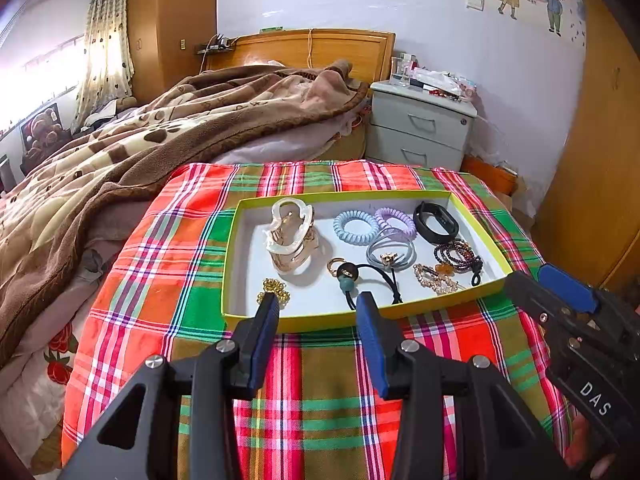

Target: Organize jewelry

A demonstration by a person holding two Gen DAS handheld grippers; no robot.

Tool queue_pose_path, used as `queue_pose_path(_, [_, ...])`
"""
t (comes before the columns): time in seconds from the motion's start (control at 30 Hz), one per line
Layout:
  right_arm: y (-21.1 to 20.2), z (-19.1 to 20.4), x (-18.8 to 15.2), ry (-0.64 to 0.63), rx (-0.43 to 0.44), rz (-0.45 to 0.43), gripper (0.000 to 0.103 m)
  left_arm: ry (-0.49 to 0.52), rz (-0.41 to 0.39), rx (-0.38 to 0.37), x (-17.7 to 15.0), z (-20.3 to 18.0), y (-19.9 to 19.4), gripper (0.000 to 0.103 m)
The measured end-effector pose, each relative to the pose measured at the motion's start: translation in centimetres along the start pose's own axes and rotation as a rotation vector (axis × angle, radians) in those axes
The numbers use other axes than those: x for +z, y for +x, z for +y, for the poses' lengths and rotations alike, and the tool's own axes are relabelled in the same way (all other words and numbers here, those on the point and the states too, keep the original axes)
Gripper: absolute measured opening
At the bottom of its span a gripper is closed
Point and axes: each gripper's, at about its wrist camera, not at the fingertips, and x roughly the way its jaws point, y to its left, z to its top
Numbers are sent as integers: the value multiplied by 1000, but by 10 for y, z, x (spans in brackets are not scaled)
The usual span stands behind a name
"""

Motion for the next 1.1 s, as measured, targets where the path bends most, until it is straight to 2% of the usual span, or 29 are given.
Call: queue_pose_path(1.1, [-6,5,-1,-1,2,-3,50,-5,7,-1,-6,3,-3,42])
